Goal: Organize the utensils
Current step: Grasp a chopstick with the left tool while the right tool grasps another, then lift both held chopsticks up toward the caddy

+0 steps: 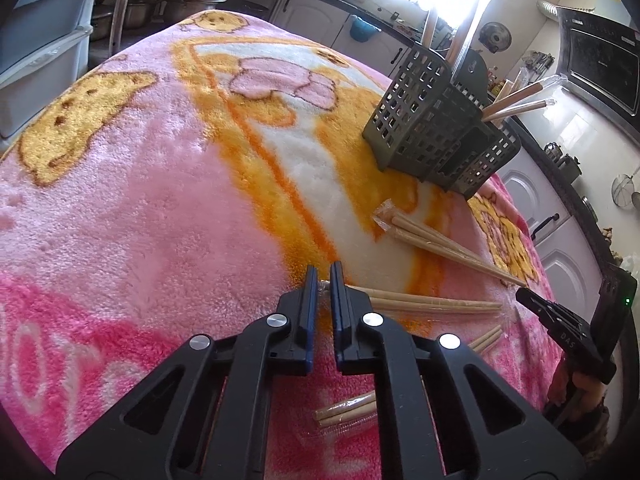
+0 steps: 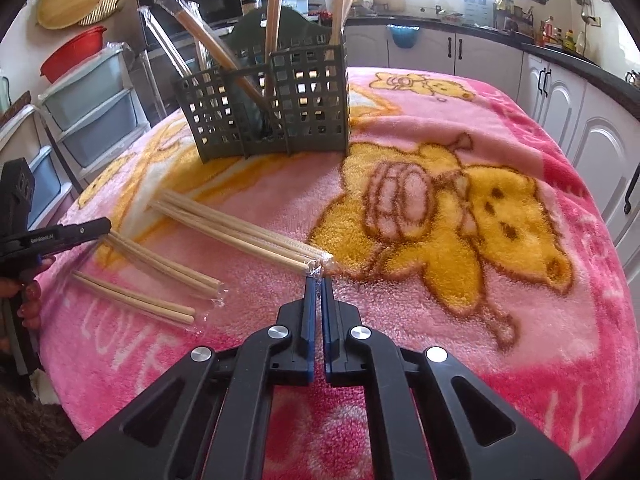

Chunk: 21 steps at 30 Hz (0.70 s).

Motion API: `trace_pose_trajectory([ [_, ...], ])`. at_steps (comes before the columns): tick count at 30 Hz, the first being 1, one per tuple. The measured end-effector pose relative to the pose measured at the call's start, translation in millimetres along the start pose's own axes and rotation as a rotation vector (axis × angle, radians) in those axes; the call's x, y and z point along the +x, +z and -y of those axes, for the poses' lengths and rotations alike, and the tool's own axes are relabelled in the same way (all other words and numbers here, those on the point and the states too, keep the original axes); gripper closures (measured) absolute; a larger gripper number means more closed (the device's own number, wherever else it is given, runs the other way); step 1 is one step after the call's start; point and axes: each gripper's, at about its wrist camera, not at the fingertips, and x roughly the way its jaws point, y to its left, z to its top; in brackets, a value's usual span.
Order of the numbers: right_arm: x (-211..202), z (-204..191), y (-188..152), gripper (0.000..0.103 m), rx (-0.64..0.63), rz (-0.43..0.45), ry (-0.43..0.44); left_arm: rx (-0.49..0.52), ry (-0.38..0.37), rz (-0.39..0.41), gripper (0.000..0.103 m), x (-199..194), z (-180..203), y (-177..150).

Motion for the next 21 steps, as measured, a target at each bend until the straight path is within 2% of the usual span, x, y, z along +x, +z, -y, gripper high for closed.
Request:
trace_pose_trajectory([
  [6, -11.8, -1.7, 5.7, 0.1, 0.012, 0.049, -0.003, 0.0, -0.02, 0.021, 0.101, -8.0, 2.0, 0.4],
  [11, -25.2, -5.8, 12.3, 0.1, -0.005, 0.109, -0.008, 0.012, -0.05, 0.068, 0.101, -24.4, 9.2, 5.7],
  [21, -51.9, -17.7, 32.3, 0.1, -0.044, 0.211, -0.021, 0.103, -0.117, 0.176, 0.102, -52.2, 50.0, 33.5],
])
